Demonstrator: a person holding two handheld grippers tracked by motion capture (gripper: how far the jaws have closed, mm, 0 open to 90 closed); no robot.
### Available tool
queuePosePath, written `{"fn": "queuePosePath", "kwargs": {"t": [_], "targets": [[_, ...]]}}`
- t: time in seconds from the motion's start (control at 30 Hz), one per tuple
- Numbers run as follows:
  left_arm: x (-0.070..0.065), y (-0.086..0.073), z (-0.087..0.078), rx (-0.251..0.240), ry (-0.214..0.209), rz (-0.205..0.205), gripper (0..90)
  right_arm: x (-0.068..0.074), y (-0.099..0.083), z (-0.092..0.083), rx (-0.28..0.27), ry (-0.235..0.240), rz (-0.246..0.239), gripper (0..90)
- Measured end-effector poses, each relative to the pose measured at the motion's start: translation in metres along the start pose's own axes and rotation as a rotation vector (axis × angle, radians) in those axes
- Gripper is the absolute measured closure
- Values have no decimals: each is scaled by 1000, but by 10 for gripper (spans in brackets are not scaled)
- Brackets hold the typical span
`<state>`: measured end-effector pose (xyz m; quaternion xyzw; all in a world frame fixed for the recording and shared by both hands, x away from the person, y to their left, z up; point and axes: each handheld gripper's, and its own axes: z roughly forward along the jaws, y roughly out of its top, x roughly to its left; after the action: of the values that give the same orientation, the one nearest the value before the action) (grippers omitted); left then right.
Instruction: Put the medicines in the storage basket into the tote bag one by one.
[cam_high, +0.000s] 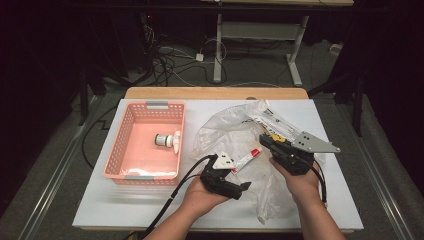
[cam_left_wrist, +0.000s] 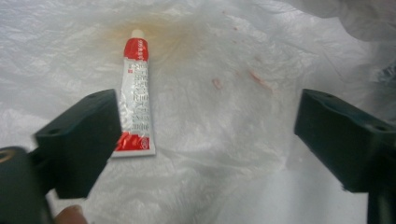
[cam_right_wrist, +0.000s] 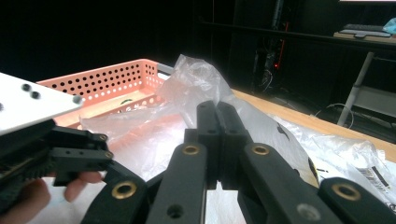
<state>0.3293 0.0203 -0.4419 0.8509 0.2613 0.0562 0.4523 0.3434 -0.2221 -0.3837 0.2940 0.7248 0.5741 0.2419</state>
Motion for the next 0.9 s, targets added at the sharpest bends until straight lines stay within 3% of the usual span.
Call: {"fn": "queuePosePath", "kwargs": {"t": [0.1,0.37,0.9], "targets": [[-4,-4,-8,2,-1,6,0,0,0,0,2,-3,-1,900],[-13,-10,-35,-29,-17,22,0,1,0,-1,3,-5,-3,900],[2,-29,-81,-34,51,-23,0,1,-1,-1,7,-7,-3,900]]}}
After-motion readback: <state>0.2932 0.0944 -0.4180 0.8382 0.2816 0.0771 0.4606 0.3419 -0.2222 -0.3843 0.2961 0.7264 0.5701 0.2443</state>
